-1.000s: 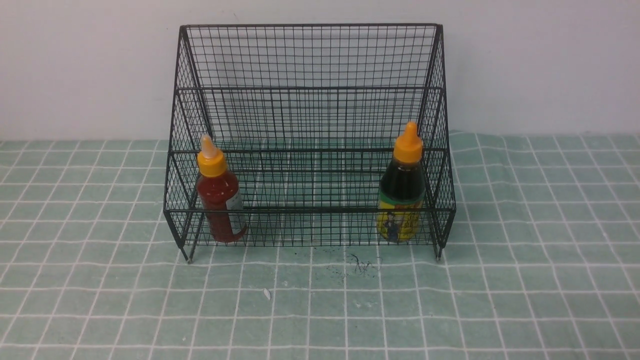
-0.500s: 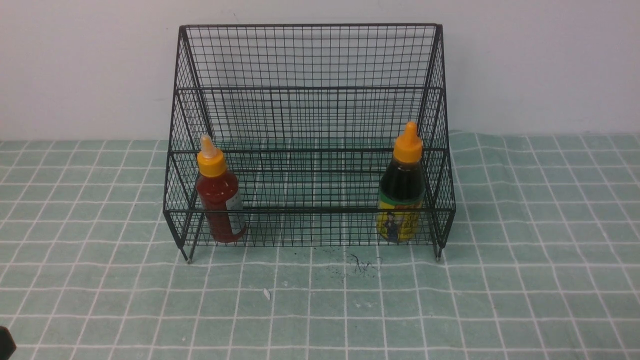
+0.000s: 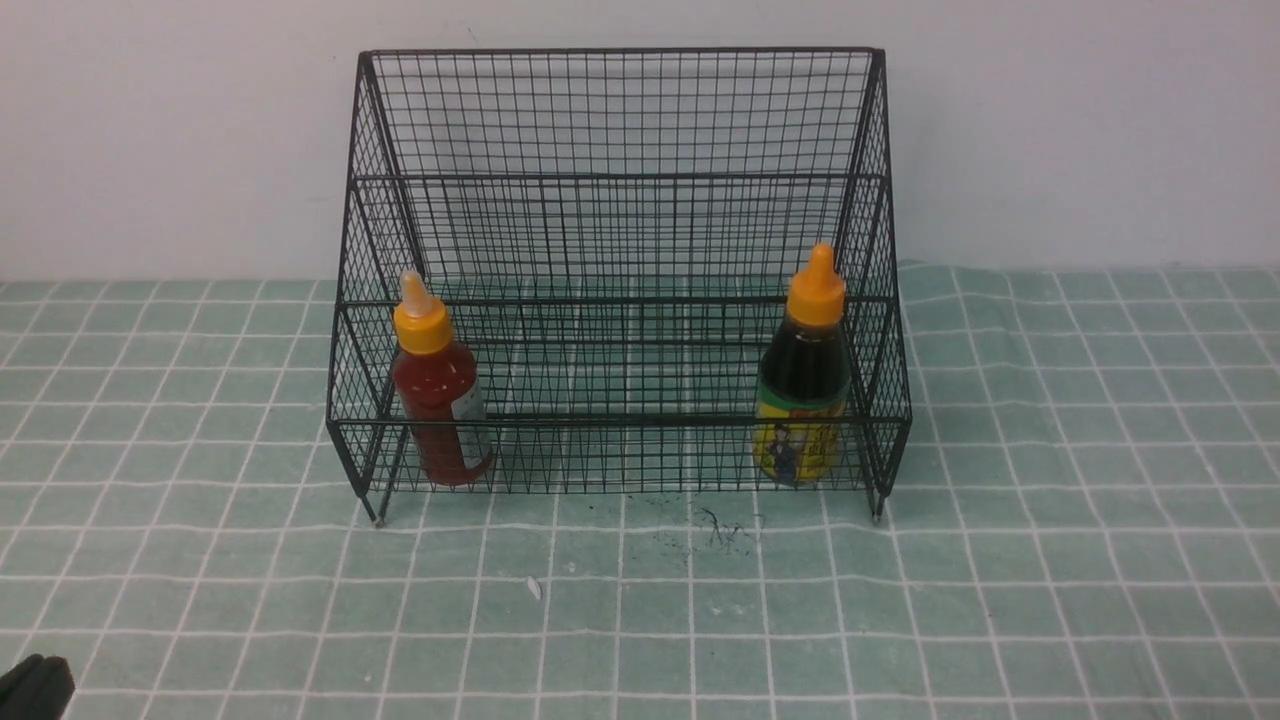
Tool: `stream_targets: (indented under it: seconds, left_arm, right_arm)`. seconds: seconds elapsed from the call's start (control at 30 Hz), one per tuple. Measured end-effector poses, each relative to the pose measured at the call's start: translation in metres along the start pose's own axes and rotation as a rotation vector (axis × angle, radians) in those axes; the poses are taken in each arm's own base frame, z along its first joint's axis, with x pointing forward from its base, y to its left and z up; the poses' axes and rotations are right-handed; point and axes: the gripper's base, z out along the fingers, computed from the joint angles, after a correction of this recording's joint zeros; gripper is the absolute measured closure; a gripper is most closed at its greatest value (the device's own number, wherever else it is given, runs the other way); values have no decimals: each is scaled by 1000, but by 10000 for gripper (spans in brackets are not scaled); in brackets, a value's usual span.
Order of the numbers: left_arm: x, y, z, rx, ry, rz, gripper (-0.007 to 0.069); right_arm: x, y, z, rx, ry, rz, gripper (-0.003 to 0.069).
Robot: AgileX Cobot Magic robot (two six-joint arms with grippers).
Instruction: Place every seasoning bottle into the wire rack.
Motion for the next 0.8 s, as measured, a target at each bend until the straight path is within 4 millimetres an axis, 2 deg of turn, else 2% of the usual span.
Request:
stream_targets:
  seconds: [0.07, 0.27, 0.8]
  left_arm:
    - [14, 0, 6, -10, 13, -2, 631]
    - [28, 0, 7, -4, 100, -3, 631]
    - [29, 0, 7, -3, 109, -2, 631]
  right_arm:
    - [0, 0, 0, 0, 0, 0, 673]
    - [0, 0, 0, 0, 0, 0, 673]
    - [0, 0, 0, 0, 0, 0, 673]
